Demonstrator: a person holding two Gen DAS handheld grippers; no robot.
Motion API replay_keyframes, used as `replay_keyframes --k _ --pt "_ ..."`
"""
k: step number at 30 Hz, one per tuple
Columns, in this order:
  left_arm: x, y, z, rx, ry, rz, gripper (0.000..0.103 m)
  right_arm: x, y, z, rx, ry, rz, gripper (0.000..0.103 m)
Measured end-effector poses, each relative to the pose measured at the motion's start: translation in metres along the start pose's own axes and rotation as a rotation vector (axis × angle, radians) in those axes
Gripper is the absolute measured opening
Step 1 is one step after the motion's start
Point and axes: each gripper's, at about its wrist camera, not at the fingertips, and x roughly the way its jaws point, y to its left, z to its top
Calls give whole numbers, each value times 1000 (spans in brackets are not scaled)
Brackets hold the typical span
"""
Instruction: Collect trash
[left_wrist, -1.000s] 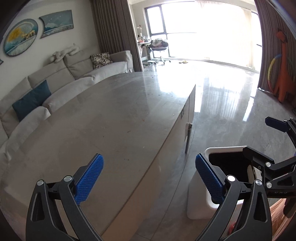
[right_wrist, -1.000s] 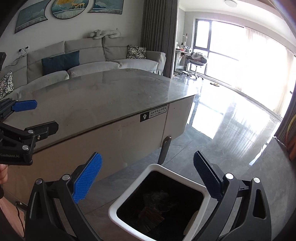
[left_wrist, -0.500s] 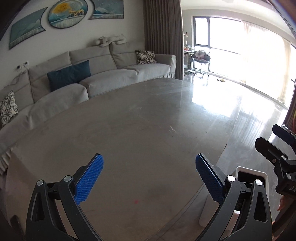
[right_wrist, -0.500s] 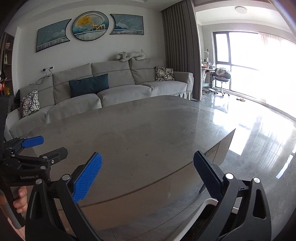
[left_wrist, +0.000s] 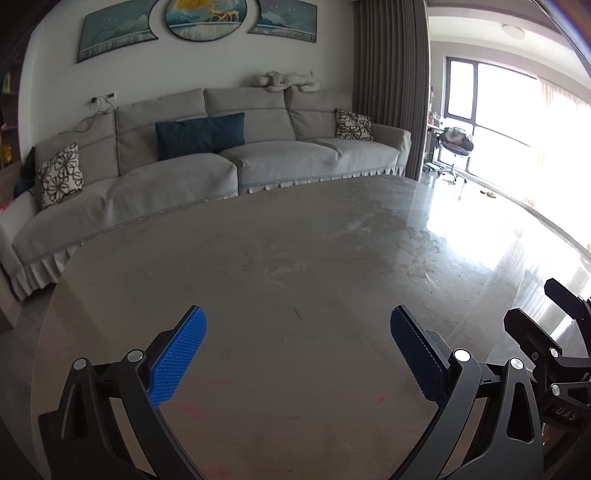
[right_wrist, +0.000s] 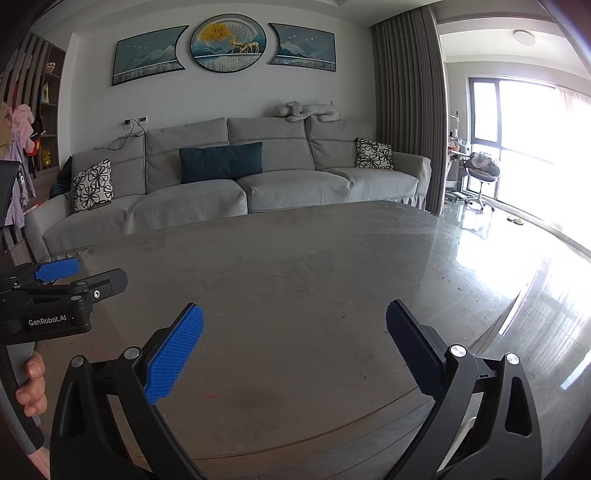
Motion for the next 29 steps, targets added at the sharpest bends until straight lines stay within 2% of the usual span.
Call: replay_keyframes --k 13,29 --pt "-4 14 -12 71 14 14 99 8 18 1 -3 7 7 98" --pt "-13 22 -11 57 -11 23 99 13 34 4 -30 -2 19 98"
